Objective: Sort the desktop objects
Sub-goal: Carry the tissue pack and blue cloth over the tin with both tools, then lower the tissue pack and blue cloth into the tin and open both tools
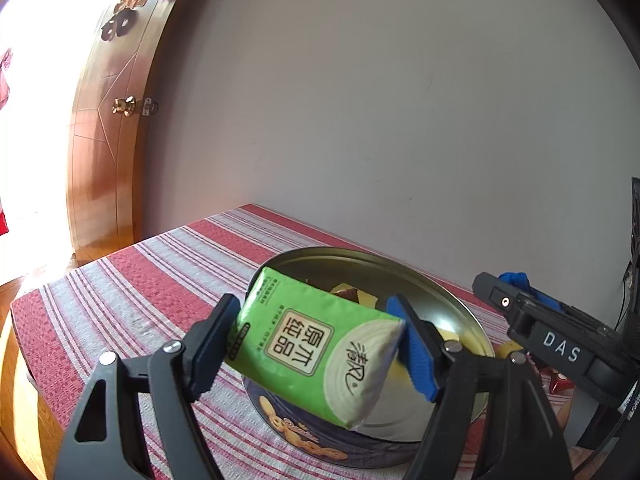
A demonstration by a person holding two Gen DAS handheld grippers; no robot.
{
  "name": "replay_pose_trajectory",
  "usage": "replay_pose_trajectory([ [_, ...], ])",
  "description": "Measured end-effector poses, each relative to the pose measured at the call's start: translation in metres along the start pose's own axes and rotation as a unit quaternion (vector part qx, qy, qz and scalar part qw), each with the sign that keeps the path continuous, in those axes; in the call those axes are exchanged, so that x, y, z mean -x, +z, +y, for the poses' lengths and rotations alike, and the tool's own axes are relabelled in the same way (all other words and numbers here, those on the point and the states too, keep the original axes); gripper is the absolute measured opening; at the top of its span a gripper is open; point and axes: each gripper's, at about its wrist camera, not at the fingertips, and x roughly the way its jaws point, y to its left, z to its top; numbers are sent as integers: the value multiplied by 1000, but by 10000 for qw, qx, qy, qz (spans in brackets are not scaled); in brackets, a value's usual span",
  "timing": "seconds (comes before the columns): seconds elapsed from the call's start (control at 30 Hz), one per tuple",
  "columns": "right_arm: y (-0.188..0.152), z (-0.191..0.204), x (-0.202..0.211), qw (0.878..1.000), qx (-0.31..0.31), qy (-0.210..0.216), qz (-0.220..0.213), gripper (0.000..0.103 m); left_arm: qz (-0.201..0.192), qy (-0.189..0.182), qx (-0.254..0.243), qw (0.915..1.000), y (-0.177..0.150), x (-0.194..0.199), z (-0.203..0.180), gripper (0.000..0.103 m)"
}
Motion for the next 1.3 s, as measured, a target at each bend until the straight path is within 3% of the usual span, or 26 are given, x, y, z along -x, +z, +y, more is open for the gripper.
replay_pose_trajectory([
  [0.47, 6, -11, -27, 9997, -233, 6, -53, 61, 92, 28, -81, 9999, 1, -20, -8, 76],
  [0.67, 12, -10, -39, 9998, -164, 99, -55, 61, 281, -14, -180, 9994, -2, -33, -20, 76],
  [0.77, 14, -13, -51, 9990, -253, 360, 100, 61, 406, 57, -322, 9986, -5, -41, -30, 76],
  [1.03, 5, -20, -59, 9981, -392, 384, 272, 61, 736, 140, -385, 9964, -13, -57, -42, 76],
  [1.3, 1, -14, -61, 9980, -329, 462, 268, 61, 761, 194, -504, 9956, -16, -60, -47, 78],
])
